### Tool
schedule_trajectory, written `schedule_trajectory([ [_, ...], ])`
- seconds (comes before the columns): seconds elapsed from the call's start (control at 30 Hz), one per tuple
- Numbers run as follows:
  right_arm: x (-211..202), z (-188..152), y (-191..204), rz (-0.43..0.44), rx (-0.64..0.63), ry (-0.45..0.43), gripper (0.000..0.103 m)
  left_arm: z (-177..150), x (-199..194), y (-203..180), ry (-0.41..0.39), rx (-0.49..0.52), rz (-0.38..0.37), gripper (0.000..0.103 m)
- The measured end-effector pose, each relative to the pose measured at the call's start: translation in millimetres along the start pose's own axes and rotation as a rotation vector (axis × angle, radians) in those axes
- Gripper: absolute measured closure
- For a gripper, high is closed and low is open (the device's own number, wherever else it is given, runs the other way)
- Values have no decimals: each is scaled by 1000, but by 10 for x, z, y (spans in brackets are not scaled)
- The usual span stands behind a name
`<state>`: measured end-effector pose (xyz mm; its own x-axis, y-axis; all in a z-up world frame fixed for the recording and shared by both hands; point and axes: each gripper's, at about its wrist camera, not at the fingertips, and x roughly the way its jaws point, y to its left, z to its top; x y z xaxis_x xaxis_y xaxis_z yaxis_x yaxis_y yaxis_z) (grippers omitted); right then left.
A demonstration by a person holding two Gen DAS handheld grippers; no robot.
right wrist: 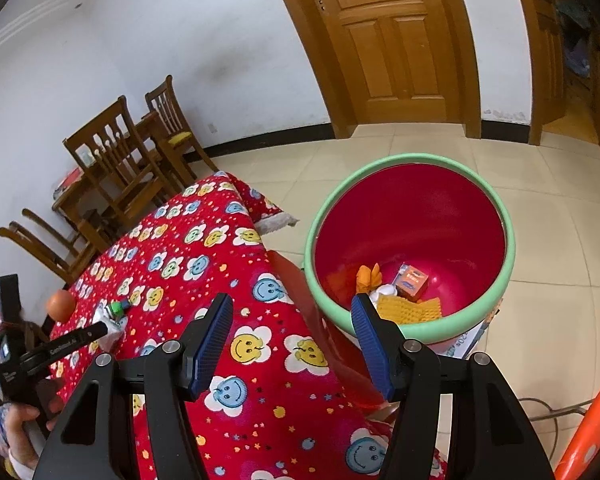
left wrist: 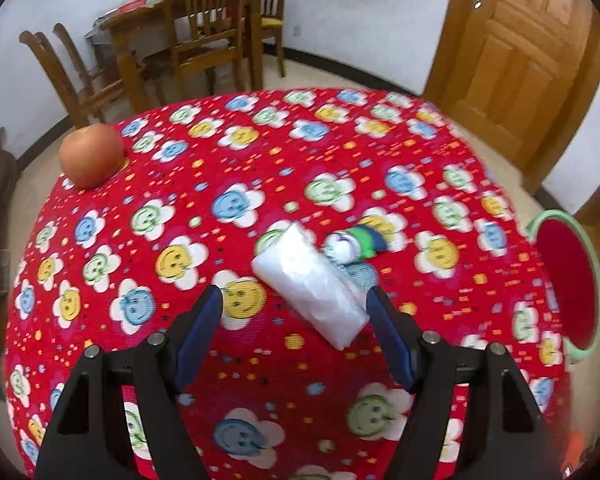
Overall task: Collect trash
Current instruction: 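Lower the left gripper onto the white plastic packet and close it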
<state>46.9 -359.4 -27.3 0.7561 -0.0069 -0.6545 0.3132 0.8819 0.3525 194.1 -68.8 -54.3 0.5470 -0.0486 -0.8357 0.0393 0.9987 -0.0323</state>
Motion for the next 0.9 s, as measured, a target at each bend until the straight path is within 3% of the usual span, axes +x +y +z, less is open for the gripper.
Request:
schedule_trajectory([
  [0.43, 50, -28, 150, 10, -32, 16, 40, 27, 144, 202, 1, -27, -22, 32],
  [0.73, 109, -61, 361, 29, -70, 38, 40, 85, 168, 325, 1, -35, -90, 57],
  [0.8, 116, -68, 415, 33, -81, 41, 40, 107, 167, 331, 0, -34, -120, 73],
  [0.9, 133, -87, 500, 39, -96, 46, 40, 115, 135, 357, -13, -36, -136, 73],
])
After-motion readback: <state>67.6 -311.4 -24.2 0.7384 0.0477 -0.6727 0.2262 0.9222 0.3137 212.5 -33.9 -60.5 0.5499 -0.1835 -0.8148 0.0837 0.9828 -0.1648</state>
